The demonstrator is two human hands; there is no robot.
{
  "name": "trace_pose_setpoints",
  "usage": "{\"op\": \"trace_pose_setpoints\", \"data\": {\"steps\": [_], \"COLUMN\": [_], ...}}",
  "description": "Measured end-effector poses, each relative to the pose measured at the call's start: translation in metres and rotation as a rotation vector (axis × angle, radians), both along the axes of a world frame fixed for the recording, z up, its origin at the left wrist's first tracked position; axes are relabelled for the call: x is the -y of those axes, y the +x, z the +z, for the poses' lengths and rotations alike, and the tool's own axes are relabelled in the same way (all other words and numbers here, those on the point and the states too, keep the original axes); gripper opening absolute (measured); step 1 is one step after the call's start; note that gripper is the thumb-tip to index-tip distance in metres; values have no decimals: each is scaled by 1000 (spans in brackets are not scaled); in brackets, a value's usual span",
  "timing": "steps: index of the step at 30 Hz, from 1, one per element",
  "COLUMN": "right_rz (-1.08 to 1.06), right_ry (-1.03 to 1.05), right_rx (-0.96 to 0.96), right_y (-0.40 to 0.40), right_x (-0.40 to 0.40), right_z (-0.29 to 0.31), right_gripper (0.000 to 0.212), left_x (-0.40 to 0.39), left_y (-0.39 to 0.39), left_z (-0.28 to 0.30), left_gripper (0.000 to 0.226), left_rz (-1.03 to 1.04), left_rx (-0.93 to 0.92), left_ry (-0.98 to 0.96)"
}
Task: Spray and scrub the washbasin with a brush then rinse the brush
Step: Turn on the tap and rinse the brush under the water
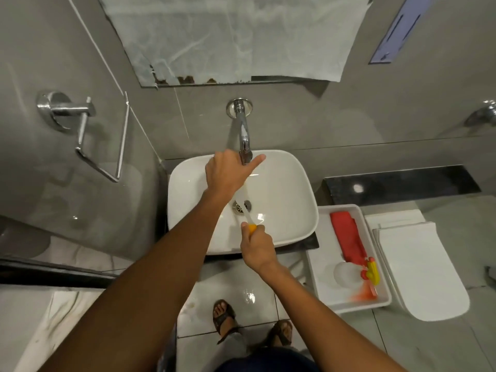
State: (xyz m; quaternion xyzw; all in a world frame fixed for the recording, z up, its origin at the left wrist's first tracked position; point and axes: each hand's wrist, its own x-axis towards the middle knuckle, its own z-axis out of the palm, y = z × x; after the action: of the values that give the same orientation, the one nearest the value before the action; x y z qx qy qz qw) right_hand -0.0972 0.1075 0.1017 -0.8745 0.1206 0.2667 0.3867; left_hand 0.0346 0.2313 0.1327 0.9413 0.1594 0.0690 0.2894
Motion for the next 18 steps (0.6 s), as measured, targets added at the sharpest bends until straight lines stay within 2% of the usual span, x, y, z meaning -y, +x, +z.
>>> {"op": "trace_pose_setpoints", "data": {"steps": [4,7,10,14,18], "right_rz": [4,24,38,27,22], "right_ry": [9,5,5,10,-8], "right_rx": [37,59,83,90,102], "right_y": [3,3,4,6,11], "right_x": [16,20,23,26,29], "right_z": [6,8,8,9,9], "right_gripper": [54,53,54,54,52], "left_x": [13,21,27,17,-8], "left_y": [14,14,9,9,14], "left_z": [12,11,10,9,7], "left_gripper": [54,39,37,40,42], "left_rz": [110,128,117,29,-160], "left_rx": [-70,-72,-78,-115,-146], "left_ry": [108,99,136,95,-15]}}
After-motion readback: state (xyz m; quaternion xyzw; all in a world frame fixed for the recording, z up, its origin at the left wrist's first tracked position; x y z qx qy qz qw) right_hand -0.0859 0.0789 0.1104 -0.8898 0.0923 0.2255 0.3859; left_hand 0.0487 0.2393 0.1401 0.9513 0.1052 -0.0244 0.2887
